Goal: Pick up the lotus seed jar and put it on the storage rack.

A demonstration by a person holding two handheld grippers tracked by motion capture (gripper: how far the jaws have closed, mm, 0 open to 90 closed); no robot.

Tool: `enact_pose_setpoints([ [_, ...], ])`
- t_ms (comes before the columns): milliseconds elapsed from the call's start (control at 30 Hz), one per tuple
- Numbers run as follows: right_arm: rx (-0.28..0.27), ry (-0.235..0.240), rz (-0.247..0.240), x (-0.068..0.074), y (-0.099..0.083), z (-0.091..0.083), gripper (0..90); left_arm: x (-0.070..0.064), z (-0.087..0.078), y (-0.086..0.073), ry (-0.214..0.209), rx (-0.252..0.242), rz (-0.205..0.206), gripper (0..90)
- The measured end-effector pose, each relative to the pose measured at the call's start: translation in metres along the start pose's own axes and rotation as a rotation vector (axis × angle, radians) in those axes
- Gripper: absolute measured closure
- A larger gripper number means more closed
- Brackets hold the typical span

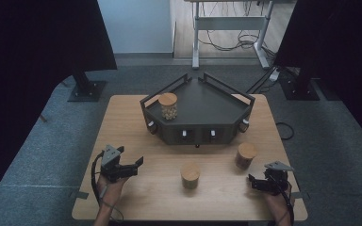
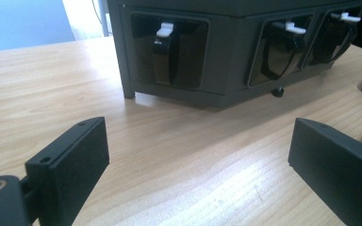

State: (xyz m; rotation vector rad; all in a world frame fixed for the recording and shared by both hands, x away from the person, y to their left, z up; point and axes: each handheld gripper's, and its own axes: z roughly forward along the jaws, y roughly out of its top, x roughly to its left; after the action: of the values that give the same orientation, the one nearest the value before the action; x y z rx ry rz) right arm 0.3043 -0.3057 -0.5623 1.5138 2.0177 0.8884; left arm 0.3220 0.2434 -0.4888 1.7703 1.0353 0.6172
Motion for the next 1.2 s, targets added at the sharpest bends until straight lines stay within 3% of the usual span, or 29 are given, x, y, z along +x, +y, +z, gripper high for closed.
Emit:
enact_pose_setpoints([
  [1200, 0.000, 0.000, 0.000, 0.000, 0.000, 0.000, 6.5, 0.000, -0.002, -0.032, 0.002, 0.067, -0.030, 5.5],
])
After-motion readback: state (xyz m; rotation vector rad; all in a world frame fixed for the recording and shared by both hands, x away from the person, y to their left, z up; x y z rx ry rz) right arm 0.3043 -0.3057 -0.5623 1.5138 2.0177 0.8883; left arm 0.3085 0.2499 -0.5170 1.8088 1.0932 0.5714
